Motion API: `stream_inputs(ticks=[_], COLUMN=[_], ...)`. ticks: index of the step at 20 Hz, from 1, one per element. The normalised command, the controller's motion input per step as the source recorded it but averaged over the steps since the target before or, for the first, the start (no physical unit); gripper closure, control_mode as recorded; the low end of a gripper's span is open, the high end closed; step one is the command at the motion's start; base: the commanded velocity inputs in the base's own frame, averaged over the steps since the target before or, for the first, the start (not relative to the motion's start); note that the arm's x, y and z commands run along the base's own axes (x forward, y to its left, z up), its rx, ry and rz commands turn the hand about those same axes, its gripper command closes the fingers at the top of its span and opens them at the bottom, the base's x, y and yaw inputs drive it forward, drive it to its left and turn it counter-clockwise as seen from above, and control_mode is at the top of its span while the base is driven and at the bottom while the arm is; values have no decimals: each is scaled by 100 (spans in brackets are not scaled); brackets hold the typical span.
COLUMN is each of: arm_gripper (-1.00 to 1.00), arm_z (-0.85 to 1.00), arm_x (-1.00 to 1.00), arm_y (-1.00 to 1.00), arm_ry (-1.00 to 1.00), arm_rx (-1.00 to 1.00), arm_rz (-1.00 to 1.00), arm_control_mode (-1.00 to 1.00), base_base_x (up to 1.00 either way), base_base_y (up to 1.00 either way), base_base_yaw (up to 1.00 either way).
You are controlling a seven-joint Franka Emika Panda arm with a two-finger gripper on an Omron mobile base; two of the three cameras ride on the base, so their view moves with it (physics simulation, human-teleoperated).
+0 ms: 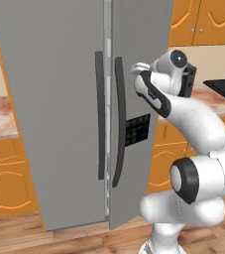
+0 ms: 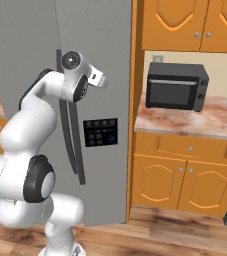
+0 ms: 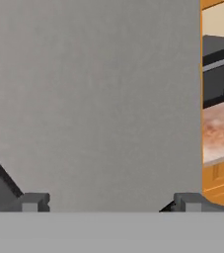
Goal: Store the hot dog in the freezer for long-term storage. Close the freezer door after placing the cooked food.
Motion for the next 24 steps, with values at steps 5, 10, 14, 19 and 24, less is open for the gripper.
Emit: stream_inputs(ticks=[5, 10, 14, 19, 24], arm_gripper=[-100, -100, -100, -100, -100], arm_z=[-2, -7, -3, -16, -12], arm_x=[58, 62, 66, 63, 50], arm_y=[0, 0, 0, 0, 0], arm_ry=[4, 1, 3, 2, 0], arm_rx=[1, 0, 0, 0, 0], arm_rz=[0, 0, 0, 0, -2], arm_control_mode=[-100, -100, -100, -100, -100], base_base_x=[0, 0, 0, 0, 0], base_base_y=[0, 0, 0, 0, 0], base_base_yaw=[0, 0, 0, 0, 0])
